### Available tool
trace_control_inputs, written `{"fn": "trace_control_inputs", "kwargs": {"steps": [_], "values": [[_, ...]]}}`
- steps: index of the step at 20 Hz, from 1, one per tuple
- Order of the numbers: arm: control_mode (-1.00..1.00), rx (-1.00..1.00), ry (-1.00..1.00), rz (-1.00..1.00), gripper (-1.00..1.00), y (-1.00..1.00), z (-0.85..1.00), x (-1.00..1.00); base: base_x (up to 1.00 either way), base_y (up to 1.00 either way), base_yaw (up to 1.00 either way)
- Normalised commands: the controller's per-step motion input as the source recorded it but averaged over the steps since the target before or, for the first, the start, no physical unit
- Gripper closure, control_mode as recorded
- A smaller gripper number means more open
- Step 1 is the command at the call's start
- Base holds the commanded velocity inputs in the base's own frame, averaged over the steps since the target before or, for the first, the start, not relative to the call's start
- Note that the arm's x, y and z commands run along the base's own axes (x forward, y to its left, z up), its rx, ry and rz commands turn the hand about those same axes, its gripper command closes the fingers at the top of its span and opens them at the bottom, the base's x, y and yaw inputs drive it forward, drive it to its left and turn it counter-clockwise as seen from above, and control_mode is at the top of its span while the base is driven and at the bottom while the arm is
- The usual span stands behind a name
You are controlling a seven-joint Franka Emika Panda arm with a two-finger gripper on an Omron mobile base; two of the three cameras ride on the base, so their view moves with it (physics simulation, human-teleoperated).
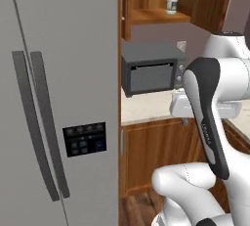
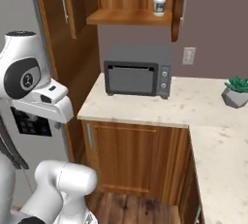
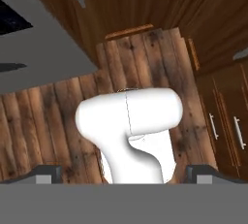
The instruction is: Take 2 condiments from the cabinet and move them on the counter near the stove.Make sure the condiments are lined up with each other, next to each other.
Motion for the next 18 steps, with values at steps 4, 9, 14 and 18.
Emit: {"fn": "trace_control_inputs", "kwargs": {"steps": [4,9,14,18], "values": [[1.00,0.00,0.00,0.00,-1.00,0.00,0.00,0.00,0.82,-0.51,0.00],[1.00,0.00,0.00,0.00,-1.00,0.00,0.00,0.00,0.83,-0.43,0.01],[1.00,0.00,0.00,0.00,-1.00,0.00,0.00,0.00,0.96,-0.03,0.00],[1.00,0.00,0.00,0.00,-1.00,0.00,0.00,0.00,0.94,-0.02,0.00]]}}
